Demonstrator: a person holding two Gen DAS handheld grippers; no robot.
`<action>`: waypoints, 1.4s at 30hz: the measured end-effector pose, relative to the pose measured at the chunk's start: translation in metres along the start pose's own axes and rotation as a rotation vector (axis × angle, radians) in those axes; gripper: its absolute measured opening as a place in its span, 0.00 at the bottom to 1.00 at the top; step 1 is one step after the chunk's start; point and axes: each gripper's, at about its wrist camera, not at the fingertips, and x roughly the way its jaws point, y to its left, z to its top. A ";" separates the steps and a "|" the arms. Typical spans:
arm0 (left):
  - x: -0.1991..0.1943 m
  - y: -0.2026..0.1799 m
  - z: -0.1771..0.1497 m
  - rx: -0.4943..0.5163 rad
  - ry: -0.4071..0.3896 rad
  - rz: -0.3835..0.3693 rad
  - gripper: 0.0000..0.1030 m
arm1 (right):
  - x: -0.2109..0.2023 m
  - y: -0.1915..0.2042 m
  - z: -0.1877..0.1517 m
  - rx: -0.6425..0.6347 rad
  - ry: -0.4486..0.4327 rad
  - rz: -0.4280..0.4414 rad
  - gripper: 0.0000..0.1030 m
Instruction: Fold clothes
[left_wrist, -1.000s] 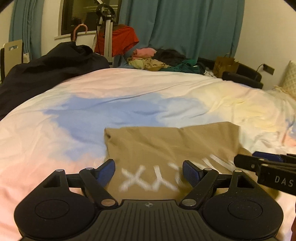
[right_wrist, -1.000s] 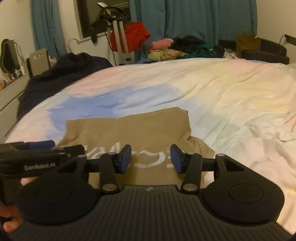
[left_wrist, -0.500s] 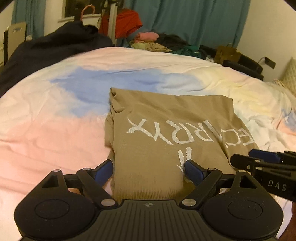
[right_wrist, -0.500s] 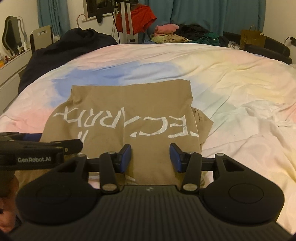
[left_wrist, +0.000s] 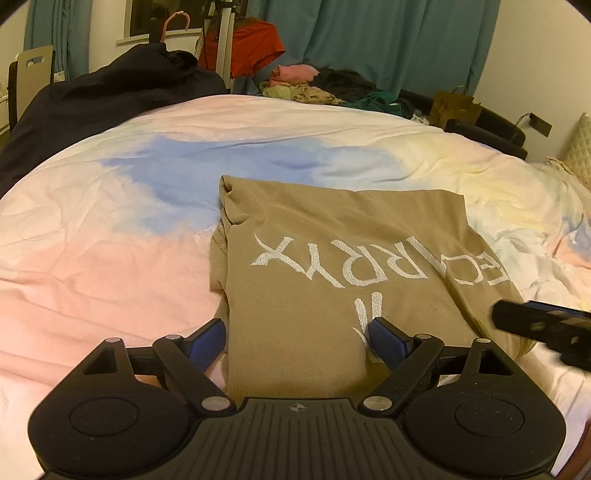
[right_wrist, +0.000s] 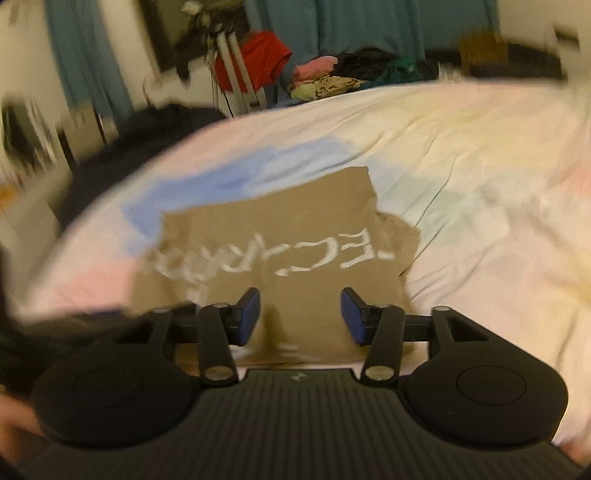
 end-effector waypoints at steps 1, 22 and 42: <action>0.000 0.000 0.000 -0.002 0.001 0.000 0.85 | -0.005 -0.008 0.000 0.082 0.006 0.059 0.69; 0.002 0.008 0.006 -0.105 0.041 -0.034 0.86 | 0.046 -0.083 -0.031 0.770 0.074 0.157 0.39; -0.001 0.030 -0.019 -0.663 0.168 -0.712 0.86 | 0.007 -0.068 -0.002 0.636 -0.088 0.303 0.24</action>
